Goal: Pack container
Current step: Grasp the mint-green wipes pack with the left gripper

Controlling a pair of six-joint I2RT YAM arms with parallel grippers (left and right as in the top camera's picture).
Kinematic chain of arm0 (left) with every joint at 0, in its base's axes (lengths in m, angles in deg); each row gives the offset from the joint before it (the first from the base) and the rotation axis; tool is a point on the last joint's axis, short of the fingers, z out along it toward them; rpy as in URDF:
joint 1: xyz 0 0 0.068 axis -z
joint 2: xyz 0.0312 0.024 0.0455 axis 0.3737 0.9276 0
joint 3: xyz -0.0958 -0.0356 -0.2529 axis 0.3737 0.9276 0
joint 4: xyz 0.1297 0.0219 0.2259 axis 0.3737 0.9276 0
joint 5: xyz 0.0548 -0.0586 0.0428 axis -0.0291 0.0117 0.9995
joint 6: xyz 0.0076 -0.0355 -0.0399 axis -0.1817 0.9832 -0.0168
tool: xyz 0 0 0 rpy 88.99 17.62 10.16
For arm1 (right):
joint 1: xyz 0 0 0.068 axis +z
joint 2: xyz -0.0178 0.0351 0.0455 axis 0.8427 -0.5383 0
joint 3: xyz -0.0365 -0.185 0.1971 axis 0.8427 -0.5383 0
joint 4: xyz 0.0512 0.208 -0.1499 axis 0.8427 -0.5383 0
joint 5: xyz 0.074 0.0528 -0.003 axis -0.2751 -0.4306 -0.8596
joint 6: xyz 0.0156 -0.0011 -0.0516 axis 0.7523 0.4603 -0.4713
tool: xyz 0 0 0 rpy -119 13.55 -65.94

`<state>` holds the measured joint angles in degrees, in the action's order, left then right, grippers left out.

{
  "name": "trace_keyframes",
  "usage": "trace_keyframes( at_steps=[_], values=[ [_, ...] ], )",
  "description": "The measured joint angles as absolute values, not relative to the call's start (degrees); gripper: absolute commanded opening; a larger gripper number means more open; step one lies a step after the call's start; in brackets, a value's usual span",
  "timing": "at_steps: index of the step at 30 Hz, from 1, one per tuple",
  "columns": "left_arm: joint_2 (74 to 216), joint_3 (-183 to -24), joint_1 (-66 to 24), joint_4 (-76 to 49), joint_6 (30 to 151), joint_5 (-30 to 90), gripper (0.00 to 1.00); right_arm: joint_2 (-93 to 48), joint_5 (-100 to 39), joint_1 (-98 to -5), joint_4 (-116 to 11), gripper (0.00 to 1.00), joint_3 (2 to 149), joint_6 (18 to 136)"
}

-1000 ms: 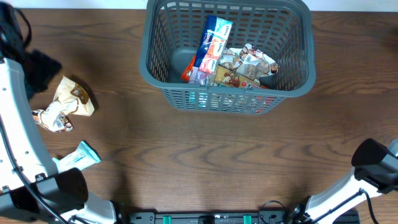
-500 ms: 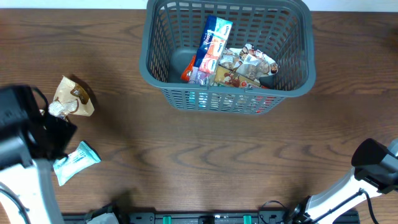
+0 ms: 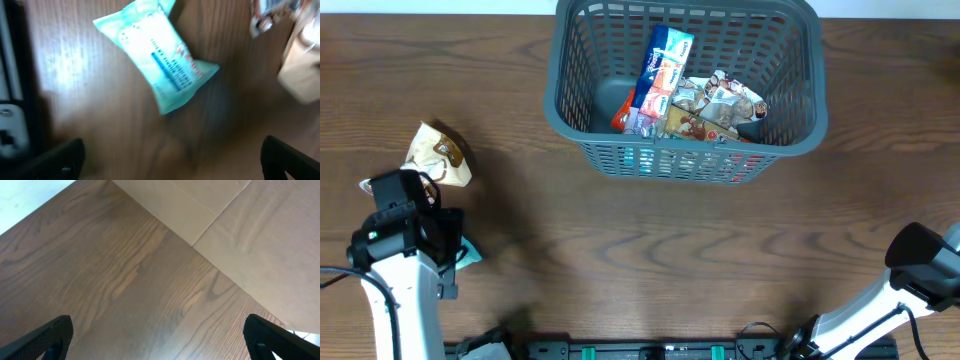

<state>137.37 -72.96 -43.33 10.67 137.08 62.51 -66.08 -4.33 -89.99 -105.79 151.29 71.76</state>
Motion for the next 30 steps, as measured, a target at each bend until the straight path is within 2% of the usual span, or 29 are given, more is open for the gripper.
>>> trace_keyframes(
  at_steps=[10,20,30],
  values=[
    [147.6,-73.0,-45.2,4.4,147.1,64.1,0.99,-66.1,-4.3,-90.0,-105.8,0.99,151.3,71.8],
    [154.2,-73.0,-54.1,4.0,149.1,64.0,0.98,-66.1,-4.3,-90.0,-105.8,0.99,151.3,71.8],
    [154.4,-72.9,-55.7,0.4,149.1,64.0,0.98,-66.1,-4.3,-90.0,-105.8,0.99,151.3,71.8]
  ],
)
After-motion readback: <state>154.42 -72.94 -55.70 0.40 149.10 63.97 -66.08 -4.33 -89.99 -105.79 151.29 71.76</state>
